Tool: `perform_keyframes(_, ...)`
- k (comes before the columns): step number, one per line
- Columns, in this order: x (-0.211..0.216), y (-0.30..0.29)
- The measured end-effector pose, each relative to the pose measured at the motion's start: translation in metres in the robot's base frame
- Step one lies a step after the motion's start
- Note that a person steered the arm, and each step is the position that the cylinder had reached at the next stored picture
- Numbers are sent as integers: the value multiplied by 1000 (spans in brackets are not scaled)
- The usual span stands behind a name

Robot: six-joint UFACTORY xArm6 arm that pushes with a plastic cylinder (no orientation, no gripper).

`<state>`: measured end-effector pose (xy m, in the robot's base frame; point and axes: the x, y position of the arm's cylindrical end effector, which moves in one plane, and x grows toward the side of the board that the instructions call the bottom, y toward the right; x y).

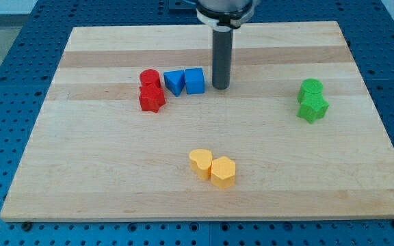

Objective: Push the green circle closer to the blue cube

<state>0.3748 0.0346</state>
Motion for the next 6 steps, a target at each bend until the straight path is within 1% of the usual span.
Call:
perform_keyframes(1, 0, 30)
perform_keyframes(2, -9, 72)
perform_keyframes(3, -27, 115)
perform_keyframes(4, -25, 151)
perform_keyframes(5, -4, 168)
perform_keyframes(6, 20, 168)
